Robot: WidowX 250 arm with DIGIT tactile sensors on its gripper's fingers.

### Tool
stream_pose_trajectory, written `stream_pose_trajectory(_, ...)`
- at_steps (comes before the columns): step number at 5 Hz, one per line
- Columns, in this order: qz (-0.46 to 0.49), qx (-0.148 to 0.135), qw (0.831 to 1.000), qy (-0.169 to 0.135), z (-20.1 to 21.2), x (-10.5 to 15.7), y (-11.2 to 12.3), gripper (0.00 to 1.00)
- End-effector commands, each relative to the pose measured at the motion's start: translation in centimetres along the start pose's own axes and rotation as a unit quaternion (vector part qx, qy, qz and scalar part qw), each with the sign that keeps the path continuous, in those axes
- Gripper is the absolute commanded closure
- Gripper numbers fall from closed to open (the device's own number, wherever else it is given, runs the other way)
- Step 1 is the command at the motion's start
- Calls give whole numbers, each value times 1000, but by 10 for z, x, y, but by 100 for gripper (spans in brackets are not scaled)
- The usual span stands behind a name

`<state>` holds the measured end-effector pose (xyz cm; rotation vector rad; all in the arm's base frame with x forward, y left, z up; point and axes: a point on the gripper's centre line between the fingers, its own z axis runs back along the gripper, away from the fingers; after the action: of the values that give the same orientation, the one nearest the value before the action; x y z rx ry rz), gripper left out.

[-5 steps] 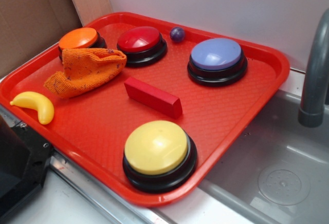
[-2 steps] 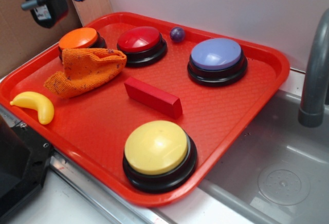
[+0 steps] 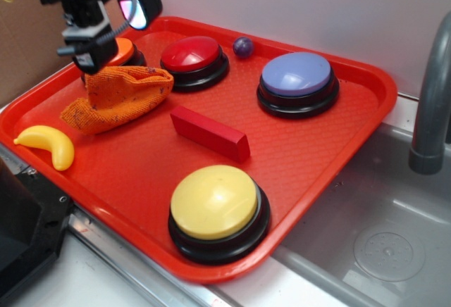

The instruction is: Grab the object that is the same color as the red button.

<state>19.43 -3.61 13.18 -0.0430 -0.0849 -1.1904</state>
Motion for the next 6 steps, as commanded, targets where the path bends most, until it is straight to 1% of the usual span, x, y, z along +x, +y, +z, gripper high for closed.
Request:
stream_pose_trajectory(1, -60, 16, 998, -8, -32, 15, 8, 0)
stream_pose_trajectory(2, -75, 9, 997, 6, -53, 22, 11, 0)
stream_pose_trajectory(4, -80, 5, 996, 51, -91, 30, 9, 0)
stream_pose_trajectory(5, -57, 38, 994, 84, -103, 27, 8, 0)
stream_pose_trajectory(6, -37, 36, 995, 82, -106, 26, 11, 0)
